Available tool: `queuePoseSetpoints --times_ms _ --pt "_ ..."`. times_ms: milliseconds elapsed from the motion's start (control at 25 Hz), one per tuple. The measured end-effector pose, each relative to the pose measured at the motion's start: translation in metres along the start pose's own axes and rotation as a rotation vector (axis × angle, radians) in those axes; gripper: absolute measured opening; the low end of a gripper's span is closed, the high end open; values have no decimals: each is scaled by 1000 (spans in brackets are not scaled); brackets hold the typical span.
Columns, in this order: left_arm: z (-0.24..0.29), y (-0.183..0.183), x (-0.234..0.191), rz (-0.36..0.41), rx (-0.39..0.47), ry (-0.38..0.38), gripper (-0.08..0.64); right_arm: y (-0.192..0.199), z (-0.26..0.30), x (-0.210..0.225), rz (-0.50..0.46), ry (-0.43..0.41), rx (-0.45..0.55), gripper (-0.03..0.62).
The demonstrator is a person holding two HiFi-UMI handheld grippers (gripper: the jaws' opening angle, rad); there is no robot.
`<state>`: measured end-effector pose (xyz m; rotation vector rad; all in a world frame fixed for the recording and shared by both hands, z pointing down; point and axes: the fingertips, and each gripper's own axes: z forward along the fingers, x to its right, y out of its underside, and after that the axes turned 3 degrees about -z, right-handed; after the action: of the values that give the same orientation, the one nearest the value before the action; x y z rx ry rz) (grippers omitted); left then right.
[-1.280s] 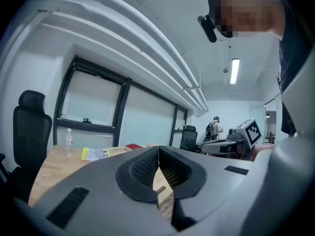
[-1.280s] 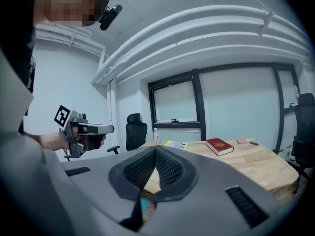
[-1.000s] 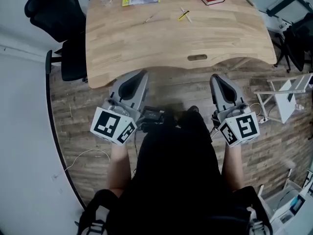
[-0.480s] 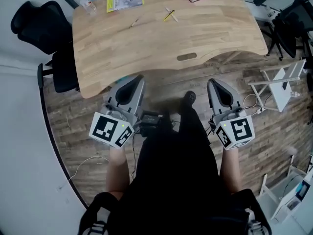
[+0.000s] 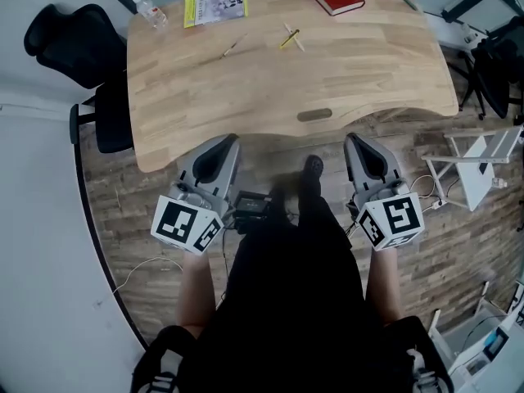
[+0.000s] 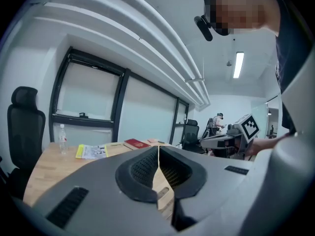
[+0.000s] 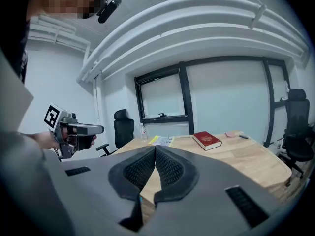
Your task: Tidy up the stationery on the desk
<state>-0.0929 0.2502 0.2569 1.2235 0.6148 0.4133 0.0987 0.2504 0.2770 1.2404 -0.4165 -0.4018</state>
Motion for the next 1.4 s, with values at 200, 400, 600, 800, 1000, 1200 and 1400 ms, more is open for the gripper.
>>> queuePoseSetpoints --times_ms 200,400,600,800,1000,1200,1400 --pt "36 -33 -4 23 26 -63 35 -26 23 41 3 -55 44 21" --pt "72 -59 4 48 46 -116 35 -46 42 81 -1 -117 61 21" --pt "102 -57 13 13 40 -170 35 -44 52 112 7 -188 61 21" --pt "121 -56 20 -3 34 -200 35 -36 59 131 19 -235 32 21" --pt "142 -53 23 -13 -8 -192 35 -30 66 147 54 -238 16 21" --pt "155 -49 17 9 -44 -178 35 -25 79 152 60 -241 0 21" --pt "168 -55 -3 -11 -25 -155 35 -35 86 155 64 -204 -3 21"
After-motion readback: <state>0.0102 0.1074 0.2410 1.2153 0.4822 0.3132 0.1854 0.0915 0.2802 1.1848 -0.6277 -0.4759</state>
